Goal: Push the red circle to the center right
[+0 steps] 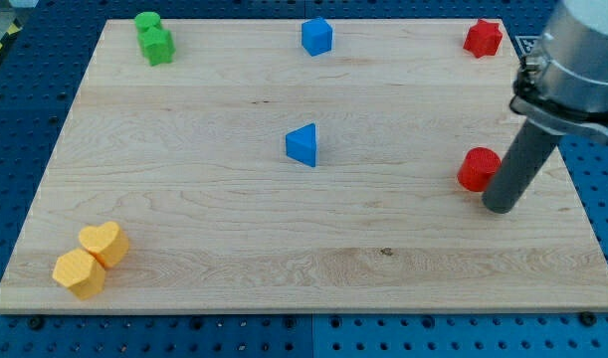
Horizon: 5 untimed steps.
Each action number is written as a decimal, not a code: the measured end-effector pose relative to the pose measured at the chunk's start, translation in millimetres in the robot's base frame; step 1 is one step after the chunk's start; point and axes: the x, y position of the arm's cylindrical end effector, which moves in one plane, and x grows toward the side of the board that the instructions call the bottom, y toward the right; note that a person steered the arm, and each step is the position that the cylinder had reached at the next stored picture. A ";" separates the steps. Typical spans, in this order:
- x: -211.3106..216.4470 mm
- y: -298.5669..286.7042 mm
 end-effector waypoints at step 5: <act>-77.8 4.5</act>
